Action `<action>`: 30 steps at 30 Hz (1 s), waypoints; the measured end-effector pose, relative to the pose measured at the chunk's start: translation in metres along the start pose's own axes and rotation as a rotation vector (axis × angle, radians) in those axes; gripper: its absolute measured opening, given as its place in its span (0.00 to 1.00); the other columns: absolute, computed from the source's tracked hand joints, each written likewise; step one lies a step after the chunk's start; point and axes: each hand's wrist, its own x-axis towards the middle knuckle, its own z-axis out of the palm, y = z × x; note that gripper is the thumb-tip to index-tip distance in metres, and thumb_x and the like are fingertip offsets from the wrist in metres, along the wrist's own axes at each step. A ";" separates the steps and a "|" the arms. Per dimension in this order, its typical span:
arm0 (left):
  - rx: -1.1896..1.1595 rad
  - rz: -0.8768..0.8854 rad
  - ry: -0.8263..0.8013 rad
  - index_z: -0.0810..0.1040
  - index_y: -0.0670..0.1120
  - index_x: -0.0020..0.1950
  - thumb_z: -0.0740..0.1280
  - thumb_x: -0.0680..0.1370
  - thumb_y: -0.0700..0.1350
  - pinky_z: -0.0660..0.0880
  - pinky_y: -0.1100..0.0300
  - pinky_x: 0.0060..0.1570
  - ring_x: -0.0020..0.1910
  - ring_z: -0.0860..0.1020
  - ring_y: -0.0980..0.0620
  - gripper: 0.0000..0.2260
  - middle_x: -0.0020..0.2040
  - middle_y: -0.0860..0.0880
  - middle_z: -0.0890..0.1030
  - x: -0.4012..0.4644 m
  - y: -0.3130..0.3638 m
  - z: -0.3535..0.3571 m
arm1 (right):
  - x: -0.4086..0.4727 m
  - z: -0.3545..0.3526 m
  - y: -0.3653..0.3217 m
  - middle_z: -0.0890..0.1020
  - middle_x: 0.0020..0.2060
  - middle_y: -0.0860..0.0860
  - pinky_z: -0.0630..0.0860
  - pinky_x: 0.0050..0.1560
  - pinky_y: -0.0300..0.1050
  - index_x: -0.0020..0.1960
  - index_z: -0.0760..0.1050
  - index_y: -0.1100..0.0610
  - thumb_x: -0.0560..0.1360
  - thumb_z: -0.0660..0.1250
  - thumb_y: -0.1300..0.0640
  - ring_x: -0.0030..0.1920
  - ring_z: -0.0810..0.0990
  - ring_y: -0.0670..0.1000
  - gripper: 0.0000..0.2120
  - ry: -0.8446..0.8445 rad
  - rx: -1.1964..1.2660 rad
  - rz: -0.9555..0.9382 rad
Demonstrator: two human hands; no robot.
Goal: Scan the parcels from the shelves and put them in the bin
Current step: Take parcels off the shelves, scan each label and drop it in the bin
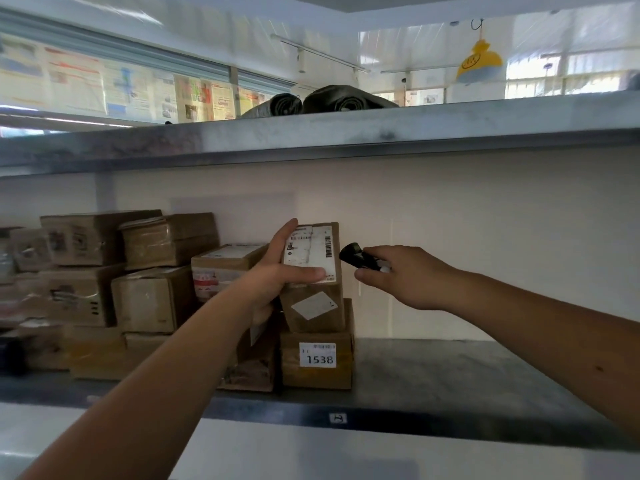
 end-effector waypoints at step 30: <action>0.555 0.442 0.138 0.58 0.79 0.71 0.84 0.68 0.45 0.56 0.44 0.81 0.83 0.48 0.50 0.48 0.82 0.62 0.44 -0.092 0.013 -0.050 | -0.135 -0.011 -0.122 0.77 0.56 0.45 0.76 0.49 0.42 0.80 0.56 0.35 0.81 0.58 0.32 0.49 0.77 0.45 0.30 -0.052 -0.218 0.189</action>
